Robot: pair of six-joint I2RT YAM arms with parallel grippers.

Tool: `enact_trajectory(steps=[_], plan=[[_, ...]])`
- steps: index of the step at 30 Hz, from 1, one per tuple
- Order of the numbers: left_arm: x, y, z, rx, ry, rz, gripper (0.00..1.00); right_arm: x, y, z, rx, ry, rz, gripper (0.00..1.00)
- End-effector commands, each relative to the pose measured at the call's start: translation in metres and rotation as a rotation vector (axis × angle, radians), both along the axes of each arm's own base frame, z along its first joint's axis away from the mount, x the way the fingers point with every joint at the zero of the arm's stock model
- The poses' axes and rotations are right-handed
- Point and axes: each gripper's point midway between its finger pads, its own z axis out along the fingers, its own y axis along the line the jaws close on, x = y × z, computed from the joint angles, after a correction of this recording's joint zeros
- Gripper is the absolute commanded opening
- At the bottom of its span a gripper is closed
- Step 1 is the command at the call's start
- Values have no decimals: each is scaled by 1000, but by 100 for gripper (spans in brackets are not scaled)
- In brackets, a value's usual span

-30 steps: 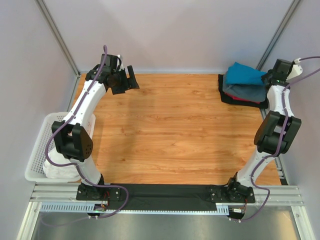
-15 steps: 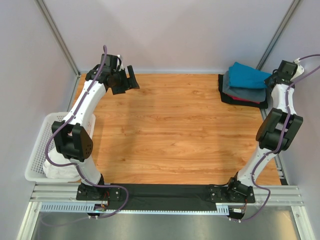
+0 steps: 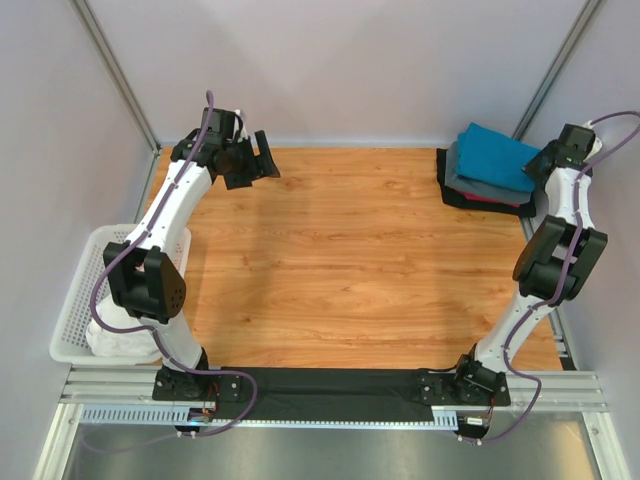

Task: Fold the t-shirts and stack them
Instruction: Neatly place the folded tshirt to the corner

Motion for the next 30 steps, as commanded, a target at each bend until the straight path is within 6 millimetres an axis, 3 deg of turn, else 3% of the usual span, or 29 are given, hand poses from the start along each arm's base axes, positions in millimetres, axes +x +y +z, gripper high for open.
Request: enact_trajectory(steps=[1, 5, 6, 8, 10, 13, 14, 16, 17, 21, 27, 30], plan=[[7, -2, 17, -18, -53, -4, 87, -9, 19, 8, -32, 43, 87, 46], [9, -4, 17, -20, -63, -21, 87, -7, 54, 50, -167, 70, 211, 68], [10, -4, 17, -21, -67, -25, 87, 2, 72, 69, -208, 47, 253, 71], [11, -5, 15, -18, -66, -35, 87, 6, 86, 86, -289, 61, 303, 79], [12, -6, 15, -18, -73, -44, 87, 20, 111, 109, -345, 18, 354, 83], [13, -7, 13, -9, -80, -64, 87, 40, 133, 117, -384, -10, 405, 86], [14, -6, 13, -4, -81, -67, 87, 48, 138, 103, -375, 12, 425, 85], [14, -5, 13, 11, -90, -79, 87, 60, 148, 109, -394, -5, 444, 85], [14, -5, 13, 15, -92, -81, 88, 67, 149, 93, -395, 30, 450, 84], [15, -3, 13, 35, -98, -95, 88, 84, 160, 70, -497, 119, 464, 85], [17, -2, 10, 55, -94, -108, 88, 85, 154, 30, -619, 260, 447, 88], [21, -2, 10, 56, -92, -114, 88, 86, 154, 13, -611, 288, 460, 83]])
